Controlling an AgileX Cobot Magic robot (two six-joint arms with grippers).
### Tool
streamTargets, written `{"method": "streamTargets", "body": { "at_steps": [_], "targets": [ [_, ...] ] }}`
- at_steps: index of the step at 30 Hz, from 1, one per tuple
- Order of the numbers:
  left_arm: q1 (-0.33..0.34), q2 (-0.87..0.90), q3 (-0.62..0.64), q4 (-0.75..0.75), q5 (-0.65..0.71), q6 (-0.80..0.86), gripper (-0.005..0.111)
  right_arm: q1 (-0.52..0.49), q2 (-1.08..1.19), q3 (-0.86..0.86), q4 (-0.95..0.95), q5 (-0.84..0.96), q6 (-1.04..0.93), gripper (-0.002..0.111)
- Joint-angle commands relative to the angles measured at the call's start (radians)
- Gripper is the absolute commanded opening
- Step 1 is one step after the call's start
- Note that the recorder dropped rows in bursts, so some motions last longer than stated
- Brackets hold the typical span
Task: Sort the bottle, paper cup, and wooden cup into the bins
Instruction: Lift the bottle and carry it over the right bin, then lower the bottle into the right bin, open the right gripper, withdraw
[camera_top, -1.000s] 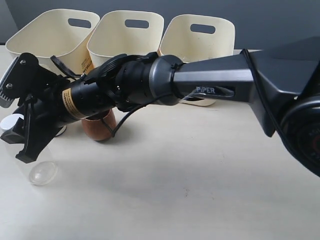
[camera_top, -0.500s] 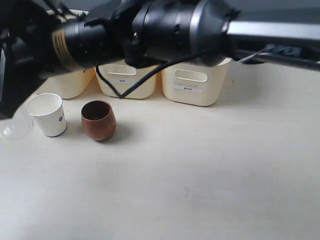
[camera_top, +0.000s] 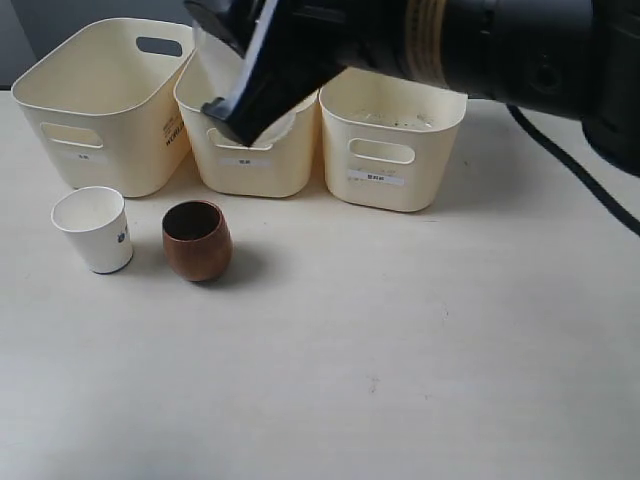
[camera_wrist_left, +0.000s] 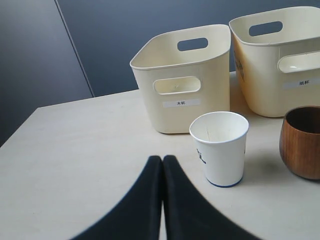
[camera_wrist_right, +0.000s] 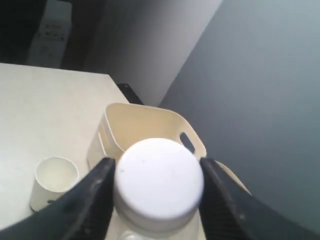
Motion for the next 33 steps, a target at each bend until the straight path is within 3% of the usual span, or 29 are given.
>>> {"method": "streamTargets", "body": {
  "at_steps": [1,6,12,17,22,33],
  "targets": [
    [-0.001,0.004,-0.005,-0.002,-0.003,-0.001,0.000,-0.050,-0.039,0.056,0.001,0.063,-0.008,-0.001],
    [-0.001,0.004,-0.005,-0.002,-0.003,-0.001,0.000,-0.185,-0.039,0.068,0.001,0.030,0.026,-0.001],
    [-0.001,0.004,-0.005,-0.002,-0.003,-0.001,0.000,-0.456,-0.015,0.068,0.005,-0.100,0.032,-0.001],
    [-0.001,0.004,-0.005,-0.002,-0.003,-0.001,0.000,-0.651,0.111,0.005,0.101,-0.328,-0.012,-0.001],
    [-0.001,0.004,-0.005,-0.002,-0.003,-0.001,0.000,-0.687,0.247,-0.114,0.326,-0.389,-0.224,-0.001],
    [-0.001,0.004,-0.005,-0.002,-0.003,-0.001,0.000,-0.687,0.520,-0.342,0.368,-0.373,-0.215,-0.001]
  ]
}}
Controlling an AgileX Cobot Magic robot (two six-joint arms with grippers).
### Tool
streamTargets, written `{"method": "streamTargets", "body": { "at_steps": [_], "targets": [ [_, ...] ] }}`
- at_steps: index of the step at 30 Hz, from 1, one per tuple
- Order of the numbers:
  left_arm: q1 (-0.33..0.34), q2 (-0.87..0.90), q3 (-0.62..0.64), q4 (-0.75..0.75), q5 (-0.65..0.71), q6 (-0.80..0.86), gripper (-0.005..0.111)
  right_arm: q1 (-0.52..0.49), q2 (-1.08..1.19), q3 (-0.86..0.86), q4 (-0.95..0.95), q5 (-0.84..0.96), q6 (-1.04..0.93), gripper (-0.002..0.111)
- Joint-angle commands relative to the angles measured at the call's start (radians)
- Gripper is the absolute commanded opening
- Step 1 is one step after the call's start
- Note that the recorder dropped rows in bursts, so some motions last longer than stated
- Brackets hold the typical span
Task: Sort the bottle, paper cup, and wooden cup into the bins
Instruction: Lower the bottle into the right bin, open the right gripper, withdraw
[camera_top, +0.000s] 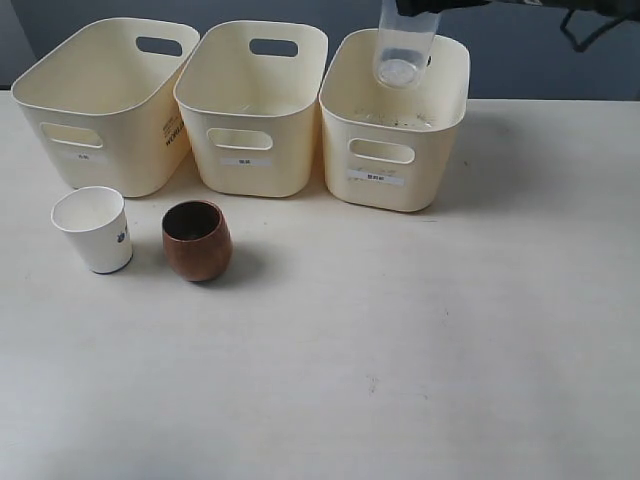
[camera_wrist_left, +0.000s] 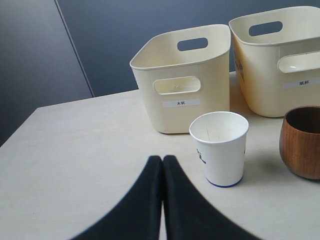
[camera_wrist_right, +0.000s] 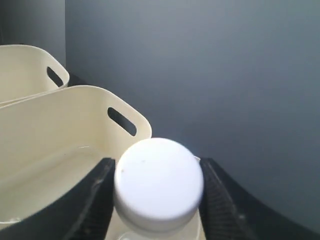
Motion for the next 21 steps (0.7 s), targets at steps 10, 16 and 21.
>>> {"method": "streamTargets", "body": {
  "at_steps": [10,16,21],
  "targets": [
    [-0.001,0.004,-0.005,-0.002,-0.003,-0.001,0.000,-0.005,0.279,-0.179,0.006,0.037,0.018,-0.001],
    [-0.001,0.004,-0.005,-0.002,-0.003,-0.001,0.000,-0.005,0.323,-0.182,0.003,0.039,0.025,-0.001],
    [-0.001,0.004,-0.005,-0.002,-0.003,-0.001,0.000,-0.005,0.333,-0.182,0.003,0.041,0.025,-0.001]
  ]
}}
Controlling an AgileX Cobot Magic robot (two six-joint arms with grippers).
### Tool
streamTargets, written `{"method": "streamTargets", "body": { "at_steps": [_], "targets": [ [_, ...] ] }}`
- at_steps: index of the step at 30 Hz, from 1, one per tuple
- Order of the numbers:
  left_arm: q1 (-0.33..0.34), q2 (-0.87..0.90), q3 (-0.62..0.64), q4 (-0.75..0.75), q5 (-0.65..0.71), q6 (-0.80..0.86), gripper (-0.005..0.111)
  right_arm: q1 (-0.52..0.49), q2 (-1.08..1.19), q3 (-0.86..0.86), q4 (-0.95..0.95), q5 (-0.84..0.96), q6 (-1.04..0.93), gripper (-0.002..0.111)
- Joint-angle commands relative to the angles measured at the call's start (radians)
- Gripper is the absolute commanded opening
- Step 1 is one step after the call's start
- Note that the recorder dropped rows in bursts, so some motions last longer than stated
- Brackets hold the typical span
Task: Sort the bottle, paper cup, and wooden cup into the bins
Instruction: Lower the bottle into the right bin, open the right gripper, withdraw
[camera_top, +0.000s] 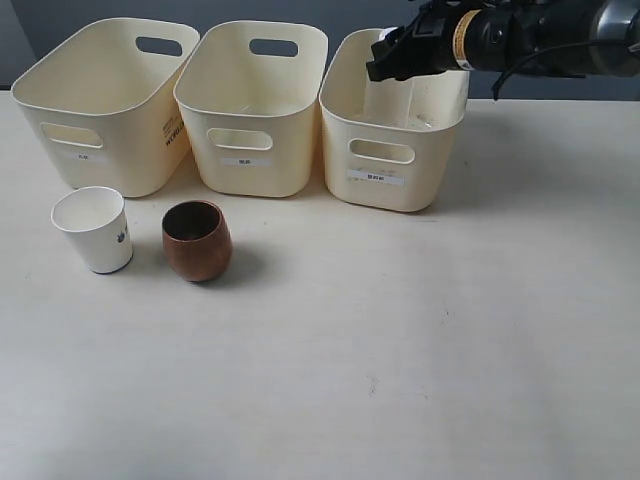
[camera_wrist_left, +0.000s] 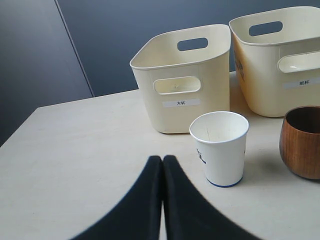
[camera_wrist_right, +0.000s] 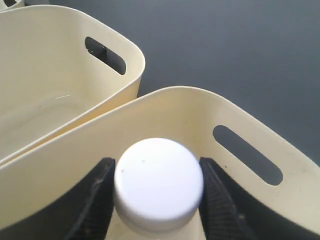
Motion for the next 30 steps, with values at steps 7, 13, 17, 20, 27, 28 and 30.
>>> {"method": "streamTargets", "body": {
  "at_steps": [7,13,17,20,27,28,30],
  "targets": [
    [-0.001,0.004,-0.005,-0.002,-0.003,-0.001,0.000,-0.005,0.015,-0.009,0.003,0.032,0.007,0.010],
    [-0.001,0.004,-0.005,-0.002,-0.003,-0.001,0.000,-0.005,0.032,-0.009,0.003,0.031,0.041,0.032],
    [-0.001,0.004,-0.005,-0.002,-0.003,-0.001,0.000,-0.005,0.047,-0.009,0.025,0.034,0.041,0.038],
    [-0.001,0.004,-0.005,-0.002,-0.003,-0.001,0.000,-0.005,0.051,-0.009,0.025,0.034,0.047,0.050],
    [-0.001,0.004,-0.005,-0.002,-0.003,-0.001,0.000,-0.005,0.051,-0.009,0.019,0.020,0.090,0.063],
    [-0.001,0.004,-0.005,-0.002,-0.003,-0.001,0.000,-0.005,0.051,-0.009,0.019,0.009,0.095,0.063],
    [-0.001,0.004,-0.005,-0.002,-0.003,-0.001,0.000,-0.005,0.044,-0.009,0.019,-0.011,0.114,0.063]
  ]
}}
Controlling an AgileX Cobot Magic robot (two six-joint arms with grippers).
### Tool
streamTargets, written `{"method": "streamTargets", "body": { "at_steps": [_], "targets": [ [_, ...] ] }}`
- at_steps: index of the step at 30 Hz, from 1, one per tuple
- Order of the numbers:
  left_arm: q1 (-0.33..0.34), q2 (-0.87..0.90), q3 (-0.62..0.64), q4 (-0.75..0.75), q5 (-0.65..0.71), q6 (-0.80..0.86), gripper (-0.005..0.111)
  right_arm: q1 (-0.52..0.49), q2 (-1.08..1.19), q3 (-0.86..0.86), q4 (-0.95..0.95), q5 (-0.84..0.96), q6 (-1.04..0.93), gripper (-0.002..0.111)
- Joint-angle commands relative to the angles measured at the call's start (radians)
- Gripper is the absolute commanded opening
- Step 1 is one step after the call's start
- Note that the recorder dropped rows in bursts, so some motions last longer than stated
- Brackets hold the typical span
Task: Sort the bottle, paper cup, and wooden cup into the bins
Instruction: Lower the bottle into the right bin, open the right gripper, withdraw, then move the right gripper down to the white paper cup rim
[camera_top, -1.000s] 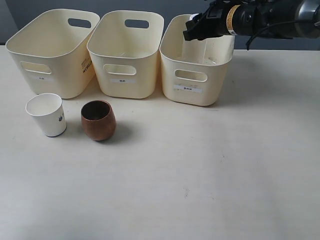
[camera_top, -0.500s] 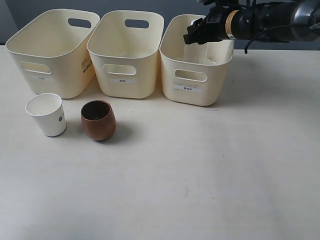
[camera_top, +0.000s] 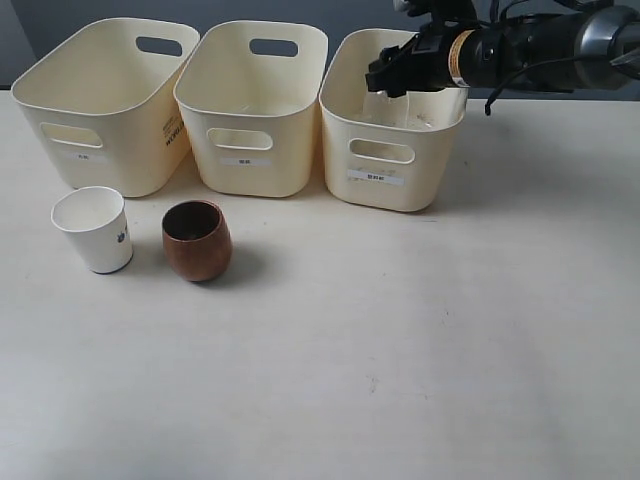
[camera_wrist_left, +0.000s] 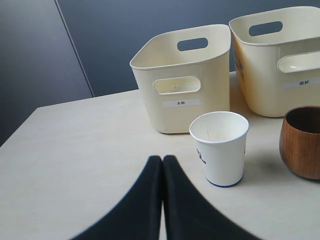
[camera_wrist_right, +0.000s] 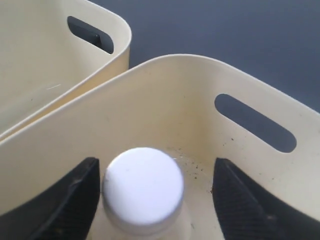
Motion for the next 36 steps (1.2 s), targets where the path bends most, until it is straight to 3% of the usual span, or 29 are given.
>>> {"method": "streamTargets", "body": {
  "at_steps": [1,7,14,28,36],
  "targets": [
    [-0.001,0.004,-0.005,-0.002,-0.003,-0.001,0.000,-0.005,-0.011,-0.005,0.001,-0.055,0.032,0.063],
    [-0.001,0.004,-0.005,-0.002,-0.003,-0.001,0.000,-0.005,-0.078,-0.005,-0.062,-0.125,0.128,0.063],
    [-0.001,0.004,-0.005,-0.002,-0.003,-0.001,0.000,-0.005,-0.200,-0.005,-0.381,-0.252,0.457,0.063],
    [-0.001,0.004,-0.005,-0.002,-0.003,-0.001,0.000,0.035,-0.431,-0.003,-0.381,-0.886,0.526,0.057],
    [-0.001,0.004,-0.005,-0.002,-0.003,-0.001,0.000,0.155,-0.441,0.022,-0.381,-0.984,0.520,0.057]
  ]
}}
